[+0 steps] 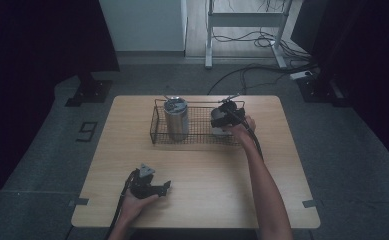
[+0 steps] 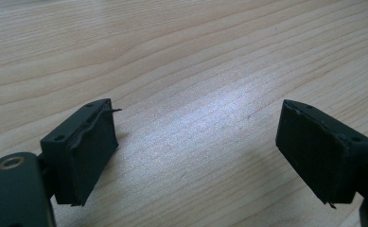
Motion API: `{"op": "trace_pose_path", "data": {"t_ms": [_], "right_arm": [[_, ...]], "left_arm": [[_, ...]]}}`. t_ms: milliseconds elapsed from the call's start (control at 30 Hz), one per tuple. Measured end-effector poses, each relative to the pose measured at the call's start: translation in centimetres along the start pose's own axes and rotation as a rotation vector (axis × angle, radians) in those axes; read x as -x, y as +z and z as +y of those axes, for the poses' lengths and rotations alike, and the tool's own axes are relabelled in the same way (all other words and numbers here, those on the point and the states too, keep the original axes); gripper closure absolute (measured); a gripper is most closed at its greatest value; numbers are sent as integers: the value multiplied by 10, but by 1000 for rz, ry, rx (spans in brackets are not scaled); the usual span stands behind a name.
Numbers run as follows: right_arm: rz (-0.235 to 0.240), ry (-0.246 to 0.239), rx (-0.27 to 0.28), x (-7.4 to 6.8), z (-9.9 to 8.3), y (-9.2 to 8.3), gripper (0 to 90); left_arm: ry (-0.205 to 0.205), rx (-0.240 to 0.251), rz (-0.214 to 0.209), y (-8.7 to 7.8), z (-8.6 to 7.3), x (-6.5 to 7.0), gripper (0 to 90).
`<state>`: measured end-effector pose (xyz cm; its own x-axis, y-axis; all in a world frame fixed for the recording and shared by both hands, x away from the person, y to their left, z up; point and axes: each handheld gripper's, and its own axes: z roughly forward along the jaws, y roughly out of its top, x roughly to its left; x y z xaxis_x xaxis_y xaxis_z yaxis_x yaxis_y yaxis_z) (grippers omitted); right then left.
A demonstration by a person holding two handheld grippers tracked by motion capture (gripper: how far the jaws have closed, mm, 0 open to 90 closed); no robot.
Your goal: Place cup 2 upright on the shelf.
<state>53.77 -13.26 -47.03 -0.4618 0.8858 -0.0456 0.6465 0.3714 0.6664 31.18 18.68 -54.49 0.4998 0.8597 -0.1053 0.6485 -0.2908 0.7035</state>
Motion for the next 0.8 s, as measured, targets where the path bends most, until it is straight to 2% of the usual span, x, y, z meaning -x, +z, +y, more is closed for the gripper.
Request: {"op": "trace_pose_path", "data": {"t_ms": [233, 267, 367, 600, 733, 800], "right_arm": [[-2, 7, -23, 0, -2, -1, 57], [-22, 11, -23, 0, -3, -2, 40], [-26, -1, -19, 0, -3, -3, 37], [-6, 19, 28, 0, -1, -10, 0], [0, 40, 93, 1, 1, -19, 0], [1, 43, 104, 1, 2, -22, 0]], "left_arm": [[2, -1, -1, 0, 0, 1, 133], [3, -2, -1, 0, 0, 1, 133], [6, -3, -3, 0, 0, 2, 133], [8, -3, 0, 1, 0, 2, 133], [7, -4, -1, 0, 0, 2, 133], [8, -5, -1, 1, 0, 2, 133]]}}
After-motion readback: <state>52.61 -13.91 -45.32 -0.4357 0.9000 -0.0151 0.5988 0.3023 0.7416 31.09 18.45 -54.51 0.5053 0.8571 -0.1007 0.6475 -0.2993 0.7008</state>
